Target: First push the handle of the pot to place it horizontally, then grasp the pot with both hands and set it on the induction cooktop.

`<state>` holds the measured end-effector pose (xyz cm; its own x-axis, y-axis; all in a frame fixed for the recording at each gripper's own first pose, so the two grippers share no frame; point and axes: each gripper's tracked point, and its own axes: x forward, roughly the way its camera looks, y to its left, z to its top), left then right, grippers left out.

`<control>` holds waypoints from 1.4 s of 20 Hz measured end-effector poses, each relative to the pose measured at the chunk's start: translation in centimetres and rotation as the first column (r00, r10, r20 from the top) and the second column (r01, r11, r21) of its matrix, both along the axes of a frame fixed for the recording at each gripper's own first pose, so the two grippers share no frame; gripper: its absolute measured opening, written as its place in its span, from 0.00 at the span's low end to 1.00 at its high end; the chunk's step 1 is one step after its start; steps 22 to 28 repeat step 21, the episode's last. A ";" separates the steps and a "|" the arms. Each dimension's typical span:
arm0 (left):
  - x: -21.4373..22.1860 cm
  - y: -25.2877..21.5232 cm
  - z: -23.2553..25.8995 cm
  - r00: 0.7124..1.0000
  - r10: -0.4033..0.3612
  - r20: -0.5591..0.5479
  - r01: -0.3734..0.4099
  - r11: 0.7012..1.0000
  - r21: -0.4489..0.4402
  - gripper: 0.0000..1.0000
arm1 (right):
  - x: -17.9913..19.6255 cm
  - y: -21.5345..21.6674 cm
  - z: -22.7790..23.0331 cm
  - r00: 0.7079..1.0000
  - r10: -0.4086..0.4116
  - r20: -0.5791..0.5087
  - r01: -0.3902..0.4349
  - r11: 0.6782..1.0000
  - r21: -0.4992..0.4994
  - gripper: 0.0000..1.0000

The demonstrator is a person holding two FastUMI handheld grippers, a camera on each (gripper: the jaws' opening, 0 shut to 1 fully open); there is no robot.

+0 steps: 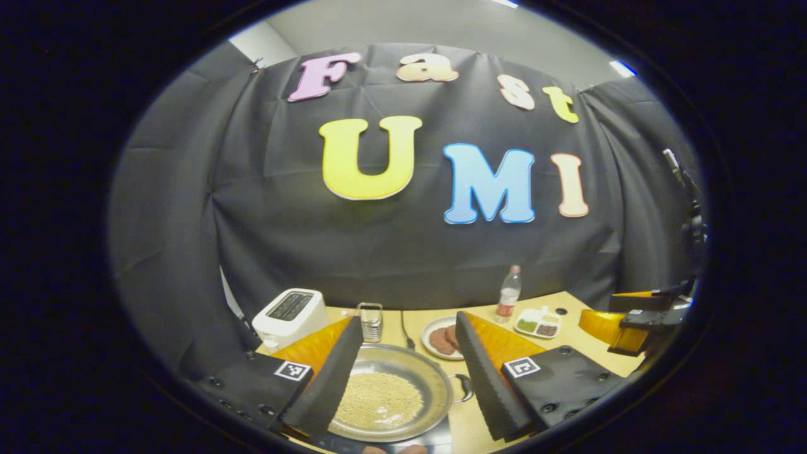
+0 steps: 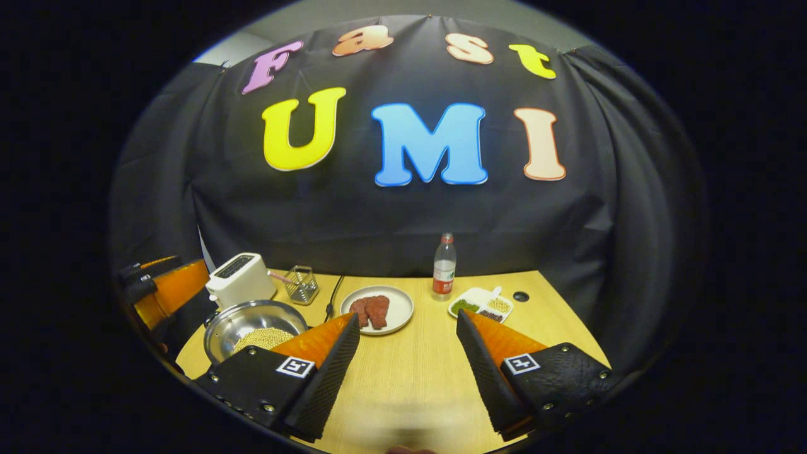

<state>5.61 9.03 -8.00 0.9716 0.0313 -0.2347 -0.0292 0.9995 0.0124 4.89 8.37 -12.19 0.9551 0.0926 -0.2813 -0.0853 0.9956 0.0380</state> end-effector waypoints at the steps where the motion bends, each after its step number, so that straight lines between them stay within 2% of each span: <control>1: -0.1 -0.8 1.7 0.999 0.018 0.040 -0.018 1.000 0.005 0.94 | -0.4 -1.1 1.5 1.000 -0.004 0.030 0.003 1.000 0.008 0.93; 2: -0.3 -2.1 3.4 0.997 0.014 0.077 -0.014 1.000 0.004 0.92 | -0.7 -2.4 3.0 0.998 -0.009 0.062 0.008 1.000 0.009 0.94; 4: -1.1 -4.4 6.0 0.992 0.002 0.125 -0.002 1.000 0.001 0.99 | -1.6 -4.4 5.6 0.994 -0.013 0.108 0.011 1.000 0.021 0.93; 5: -1.5 -5.2 7.0 0.990 -0.002 0.138 0.003 1.000 -0.007 0.95 | -2.1 -4.9 6.4 0.992 -0.013 0.124 0.009 1.000 0.029 0.94; 8: -2.6 -7.3 10.0 0.985 -0.002 0.172 0.009 0.999 -0.040 0.98 | -2.9 -7.4 9.7 0.985 -0.020 0.169 0.013 0.999 0.041 0.93; 10: -3.2 -7.9 11.5 0.981 0.006 0.193 0.000 1.000 -0.029 0.99 | -3.3 -8.7 11.5 0.979 -0.030 0.203 0.019 0.998 0.058 0.93; 11: -3.4 -8.1 12.0 0.979 0.011 0.204 -0.007 1.000 -0.019 0.96 | -3.6 -9.3 12.0 0.977 -0.029 0.213 0.016 0.998 0.062 0.93; 12: -3.8 -8.3 11.8 0.980 0.016 0.199 -0.014 1.000 -0.011 0.95 | -3.6 -9.5 12.3 0.976 -0.026 0.217 0.012 0.998 0.065 0.93; 13: -4.2 -8.4 11.6 0.981 0.030 0.190 -0.029 1.000 -0.009 0.99 | -3.7 -9.8 12.5 0.975 -0.020 0.222 0.006 0.998 0.063 0.93; 16: -5.6 -8.6 11.2 0.984 0.062 0.167 -0.062 0.998 -0.005 0.99 | -3.7 -11.1 12.6 0.976 -0.006 0.219 -0.004 0.999 0.043 0.93; 17: -5.9 -8.5 11.1 0.985 0.072 0.159 -0.074 0.997 0.006 0.95 | -3.7 -11.3 12.5 0.976 -0.004 0.217 -0.007 0.999 0.047 0.93; 21: -7.6 -7.5 10.3 0.985 0.120 0.125 -0.126 0.991 0.041 0.99 | -3.6 -11.8 11.9 0.981 0.017 0.193 -0.031 0.997 0.069 0.93; 28: -7.6 -7.5 10.3 0.985 0.120 0.125 -0.126 0.991 0.041 0.99 | -3.6 -11.8 11.9 0.981 0.017 0.193 -0.031 0.997 0.069 0.93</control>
